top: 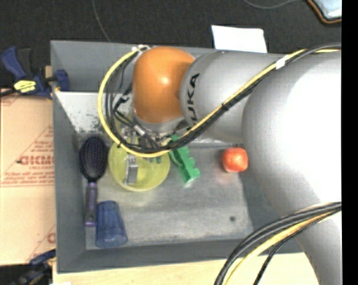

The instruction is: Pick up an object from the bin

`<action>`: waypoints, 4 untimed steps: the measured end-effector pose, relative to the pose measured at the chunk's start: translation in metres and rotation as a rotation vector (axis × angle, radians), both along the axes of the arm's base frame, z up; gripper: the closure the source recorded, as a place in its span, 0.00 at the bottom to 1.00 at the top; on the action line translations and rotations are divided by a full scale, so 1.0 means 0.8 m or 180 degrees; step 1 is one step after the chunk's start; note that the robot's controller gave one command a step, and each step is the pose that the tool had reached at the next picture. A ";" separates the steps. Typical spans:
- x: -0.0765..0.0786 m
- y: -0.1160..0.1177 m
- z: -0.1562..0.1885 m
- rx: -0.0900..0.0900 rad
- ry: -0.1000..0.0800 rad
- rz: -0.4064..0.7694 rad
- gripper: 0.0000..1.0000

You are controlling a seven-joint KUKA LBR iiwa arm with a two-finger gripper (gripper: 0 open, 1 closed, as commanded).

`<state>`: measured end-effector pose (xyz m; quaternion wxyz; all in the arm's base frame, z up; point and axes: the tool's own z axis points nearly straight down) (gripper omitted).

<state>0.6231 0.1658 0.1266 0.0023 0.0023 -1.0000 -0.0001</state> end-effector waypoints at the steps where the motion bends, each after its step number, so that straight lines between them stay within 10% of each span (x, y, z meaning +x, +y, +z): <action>1: 0.002 -0.001 0.006 0.0003 -0.0018 -0.0016 0.00; 2: -0.105 -0.039 -0.067 0.0003 -0.0037 0.0968 0.00; 3: -0.064 -0.079 -0.068 0.0001 -0.0040 0.2083 0.00; 4: -0.097 -0.044 -0.064 0.0007 -0.0038 0.1019 0.00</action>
Offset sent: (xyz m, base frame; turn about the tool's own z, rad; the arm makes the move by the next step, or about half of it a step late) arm -0.0867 -0.0301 -0.0566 -0.3090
